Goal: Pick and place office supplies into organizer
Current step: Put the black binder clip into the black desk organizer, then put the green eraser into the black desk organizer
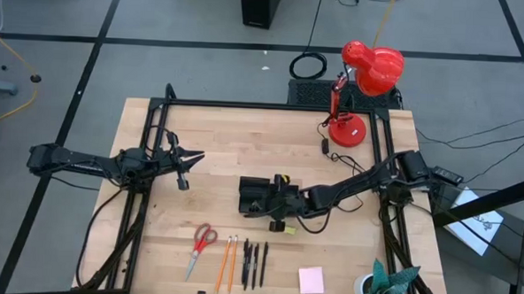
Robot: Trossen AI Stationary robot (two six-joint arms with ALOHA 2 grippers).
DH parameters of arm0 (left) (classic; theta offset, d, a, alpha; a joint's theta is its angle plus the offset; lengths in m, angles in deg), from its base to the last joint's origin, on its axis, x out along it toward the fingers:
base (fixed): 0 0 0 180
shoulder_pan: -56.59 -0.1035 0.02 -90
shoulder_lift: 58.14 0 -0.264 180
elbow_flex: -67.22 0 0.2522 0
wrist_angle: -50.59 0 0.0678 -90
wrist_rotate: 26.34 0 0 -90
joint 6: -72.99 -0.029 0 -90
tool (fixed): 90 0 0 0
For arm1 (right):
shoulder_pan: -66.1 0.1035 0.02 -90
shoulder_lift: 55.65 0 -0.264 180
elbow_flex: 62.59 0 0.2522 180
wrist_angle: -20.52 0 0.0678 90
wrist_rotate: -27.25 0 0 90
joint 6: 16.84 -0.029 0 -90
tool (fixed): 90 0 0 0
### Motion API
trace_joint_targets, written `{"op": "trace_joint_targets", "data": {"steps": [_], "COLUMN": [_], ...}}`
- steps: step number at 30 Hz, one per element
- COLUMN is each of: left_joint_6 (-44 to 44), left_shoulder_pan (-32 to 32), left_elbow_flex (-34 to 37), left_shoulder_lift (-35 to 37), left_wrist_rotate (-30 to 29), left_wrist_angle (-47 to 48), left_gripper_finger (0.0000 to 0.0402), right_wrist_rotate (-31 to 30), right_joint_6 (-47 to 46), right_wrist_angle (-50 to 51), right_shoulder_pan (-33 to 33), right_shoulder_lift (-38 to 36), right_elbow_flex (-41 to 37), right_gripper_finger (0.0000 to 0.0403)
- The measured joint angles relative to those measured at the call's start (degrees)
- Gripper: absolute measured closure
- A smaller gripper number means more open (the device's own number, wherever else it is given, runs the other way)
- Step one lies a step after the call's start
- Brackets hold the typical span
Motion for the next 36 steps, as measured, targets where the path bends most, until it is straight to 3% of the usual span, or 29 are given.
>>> {"op": "trace_joint_targets", "data": {"steps": [11,25,29,36], "left_joint_6": [0.0,0.0,-0.1,-0.1], "left_shoulder_pan": [0.0,0.0,0.0,0.0], "left_elbow_flex": [0.0,0.0,0.0,0.0], "left_shoulder_lift": [0.0,0.0,0.0,0.0], "left_wrist_rotate": [0.0,0.0,0.0,0.0], "left_wrist_angle": [0.0,0.4,0.4,0.4], "left_gripper_finger": [0.0353,0.0353,0.0353,0.0353], "right_wrist_rotate": [0.3,-0.1,0.6,7.1], "right_joint_6": [0.4,0.0,0.0,-1.2], "right_wrist_angle": [-3.1,-3.9,-2.9,0.0], "right_shoulder_pan": [-0.2,0.0,2.0,9.0], "right_shoulder_lift": [1.7,-0.4,-4.2,-8.2], "right_elbow_flex": [0.1,0.1,0.1,0.1], "right_gripper_finger": [0.0390,0.0314,0.0300,0.0278]}}
